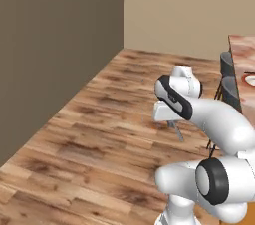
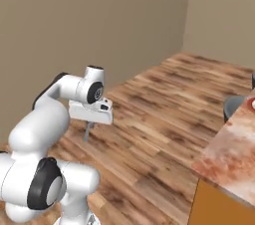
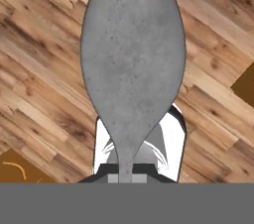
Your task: Take the fork and place it on the left side of the plate. Then take the spoon and place it on the right side of the plate. Make sure they're directly next to the plate.
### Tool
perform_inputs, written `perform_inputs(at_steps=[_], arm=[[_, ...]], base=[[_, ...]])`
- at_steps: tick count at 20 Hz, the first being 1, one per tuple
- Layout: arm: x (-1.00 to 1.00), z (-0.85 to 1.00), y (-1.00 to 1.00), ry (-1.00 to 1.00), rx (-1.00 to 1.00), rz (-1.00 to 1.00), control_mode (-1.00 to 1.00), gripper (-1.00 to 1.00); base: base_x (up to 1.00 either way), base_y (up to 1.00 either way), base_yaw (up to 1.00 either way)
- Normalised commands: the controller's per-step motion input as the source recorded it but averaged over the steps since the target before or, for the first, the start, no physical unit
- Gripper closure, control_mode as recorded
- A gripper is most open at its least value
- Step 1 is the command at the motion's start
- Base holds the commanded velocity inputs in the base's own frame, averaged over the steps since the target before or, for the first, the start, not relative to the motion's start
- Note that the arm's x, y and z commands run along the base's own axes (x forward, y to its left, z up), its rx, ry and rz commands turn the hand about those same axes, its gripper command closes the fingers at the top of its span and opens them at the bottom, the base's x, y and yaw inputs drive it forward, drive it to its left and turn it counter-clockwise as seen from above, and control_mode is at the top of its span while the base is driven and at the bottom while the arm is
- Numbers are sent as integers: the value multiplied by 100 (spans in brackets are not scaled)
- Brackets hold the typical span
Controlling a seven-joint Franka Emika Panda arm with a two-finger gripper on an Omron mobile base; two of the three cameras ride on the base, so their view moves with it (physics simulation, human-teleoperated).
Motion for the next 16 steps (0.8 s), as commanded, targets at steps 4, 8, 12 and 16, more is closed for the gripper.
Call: perform_inputs(at_steps=[4,8,12,16], arm=[[0,0,0,0,0,0,100,100],[0,0,0,0,0,0,100,100],[0,0,0,0,0,0,100,100],[0,0,0,0,0,0,100,100]], base=[[100,91,-63],[100,89,-63],[100,89,-63],[95,86,-67]])
